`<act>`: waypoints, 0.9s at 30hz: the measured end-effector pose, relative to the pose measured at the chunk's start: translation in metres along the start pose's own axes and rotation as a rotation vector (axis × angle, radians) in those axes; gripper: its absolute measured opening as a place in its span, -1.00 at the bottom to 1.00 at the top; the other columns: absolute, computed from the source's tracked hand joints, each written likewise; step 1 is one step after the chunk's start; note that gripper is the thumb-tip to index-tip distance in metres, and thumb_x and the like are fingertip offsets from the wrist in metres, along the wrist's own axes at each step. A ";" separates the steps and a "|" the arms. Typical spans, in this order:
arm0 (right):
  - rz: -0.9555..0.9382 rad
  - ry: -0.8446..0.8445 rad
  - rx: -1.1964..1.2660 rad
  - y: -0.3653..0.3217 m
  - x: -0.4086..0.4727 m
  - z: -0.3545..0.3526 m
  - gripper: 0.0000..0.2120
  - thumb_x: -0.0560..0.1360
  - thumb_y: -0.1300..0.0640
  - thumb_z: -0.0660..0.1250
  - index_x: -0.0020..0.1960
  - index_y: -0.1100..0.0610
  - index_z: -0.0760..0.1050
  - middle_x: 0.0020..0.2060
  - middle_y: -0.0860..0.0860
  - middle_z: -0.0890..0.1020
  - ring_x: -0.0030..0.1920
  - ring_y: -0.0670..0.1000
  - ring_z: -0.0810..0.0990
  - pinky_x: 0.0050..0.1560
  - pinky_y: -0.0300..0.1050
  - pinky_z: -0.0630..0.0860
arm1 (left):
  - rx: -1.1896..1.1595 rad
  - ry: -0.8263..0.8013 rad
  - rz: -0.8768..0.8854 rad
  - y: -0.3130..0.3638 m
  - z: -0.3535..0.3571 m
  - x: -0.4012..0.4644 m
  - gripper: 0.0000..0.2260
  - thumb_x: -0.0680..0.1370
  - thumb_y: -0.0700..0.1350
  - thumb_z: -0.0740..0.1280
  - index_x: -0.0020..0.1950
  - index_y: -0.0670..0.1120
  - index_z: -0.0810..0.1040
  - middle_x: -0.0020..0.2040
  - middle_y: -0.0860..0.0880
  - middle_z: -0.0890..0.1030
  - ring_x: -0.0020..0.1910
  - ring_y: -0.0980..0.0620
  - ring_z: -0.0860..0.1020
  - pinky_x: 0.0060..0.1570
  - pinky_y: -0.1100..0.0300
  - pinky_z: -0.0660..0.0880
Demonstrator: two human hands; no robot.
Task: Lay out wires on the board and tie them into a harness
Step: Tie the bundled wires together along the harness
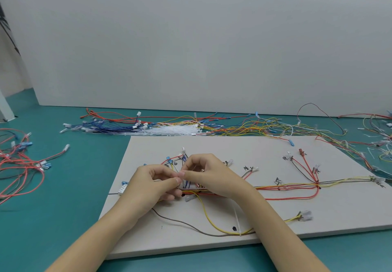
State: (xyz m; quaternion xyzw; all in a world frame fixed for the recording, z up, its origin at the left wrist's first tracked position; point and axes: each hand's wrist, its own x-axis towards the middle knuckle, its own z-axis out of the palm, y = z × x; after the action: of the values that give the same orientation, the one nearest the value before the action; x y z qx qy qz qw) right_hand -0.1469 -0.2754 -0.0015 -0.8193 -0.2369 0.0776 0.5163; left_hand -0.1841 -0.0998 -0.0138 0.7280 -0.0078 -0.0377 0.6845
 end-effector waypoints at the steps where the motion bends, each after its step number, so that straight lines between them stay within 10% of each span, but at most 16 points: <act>1: -0.001 -0.003 0.011 0.000 0.000 0.001 -0.91 0.52 0.13 0.40 -0.16 0.08 0.56 -0.33 -0.09 0.57 -0.32 -0.13 0.46 -0.27 -0.24 0.44 | -0.001 0.003 -0.001 0.000 0.000 0.000 -0.96 0.48 -0.32 0.42 -0.16 -0.22 0.66 -0.31 -0.21 0.66 -0.31 -0.10 0.68 -0.42 0.27 0.55; 27: -0.039 0.037 0.073 -0.001 0.002 0.006 -0.87 0.50 0.30 0.33 -0.19 0.13 0.53 -0.34 0.00 0.52 -0.36 -0.10 0.39 -0.33 -0.26 0.34 | 0.016 -0.024 -0.004 0.001 0.002 0.001 -0.89 0.45 -0.31 0.45 -0.26 -0.18 0.63 -0.34 -0.19 0.64 -0.39 -0.07 0.65 -0.47 0.27 0.52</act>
State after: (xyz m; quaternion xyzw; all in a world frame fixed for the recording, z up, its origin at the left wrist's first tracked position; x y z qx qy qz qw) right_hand -0.1481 -0.2696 -0.0028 -0.7964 -0.2402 0.0611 0.5516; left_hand -0.1836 -0.1014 -0.0126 0.7331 -0.0146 -0.0478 0.6783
